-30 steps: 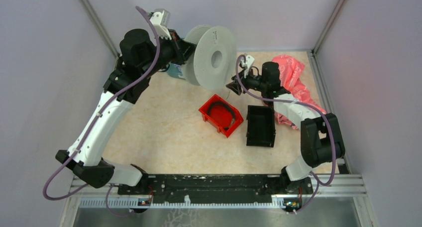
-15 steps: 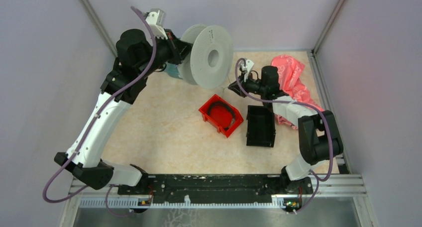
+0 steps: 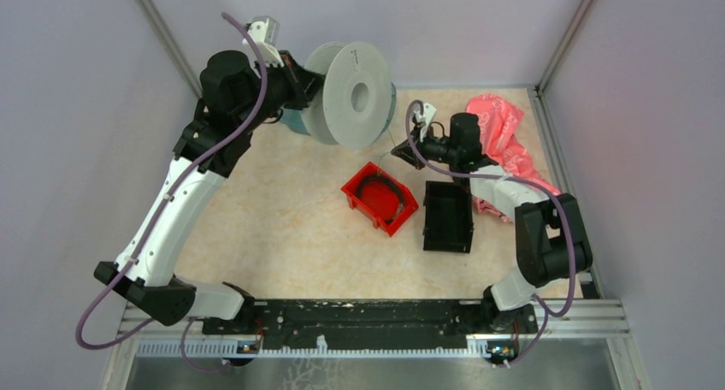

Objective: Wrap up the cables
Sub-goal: Wrap the cable around the cable reel.

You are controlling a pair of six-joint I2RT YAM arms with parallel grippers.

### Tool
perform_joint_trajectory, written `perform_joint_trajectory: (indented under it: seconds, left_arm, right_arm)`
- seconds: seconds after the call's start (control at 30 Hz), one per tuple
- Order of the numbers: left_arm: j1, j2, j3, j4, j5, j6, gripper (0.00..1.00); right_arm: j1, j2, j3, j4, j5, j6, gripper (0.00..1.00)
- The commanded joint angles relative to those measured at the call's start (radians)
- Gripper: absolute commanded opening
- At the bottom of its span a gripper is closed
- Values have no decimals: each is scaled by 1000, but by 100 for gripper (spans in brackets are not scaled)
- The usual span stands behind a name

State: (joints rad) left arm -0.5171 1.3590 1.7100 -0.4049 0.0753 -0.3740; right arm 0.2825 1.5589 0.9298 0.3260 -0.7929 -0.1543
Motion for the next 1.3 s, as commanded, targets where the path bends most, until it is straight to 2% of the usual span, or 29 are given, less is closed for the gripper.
perform_joint_trajectory:
  seconds: [0.0,0.2,0.4,0.7,0.93,1.1,1.27]
  left_arm:
    - [14,-27,8,83,-14,-30,0]
    - [17,-15,8,75,-87,-16,0]
    - [16,17,-18,93,-198,30,0]
    - [-24,59,-121,204,-377,167,0]
    - [-96,67,-225,322,-525,323,0]
    - [-136,70,-283,396,-575,410,0]
    - [-150,51,-328,417,-554,430,0]
  right_arm:
    - [-8,-69,6,-11,-56,-24,0]
    - [4,-94,2,-60,-144,9,0]
    - [115,-152,53,-272,-177,-53,0]
    - [271,-198,252,-584,-250,-131,0]
    - [290,-202,414,-633,-310,-34,0]
    - [288,-198,543,-696,-291,-19,0]
    - [274,-188,643,-738,-179,8,0]
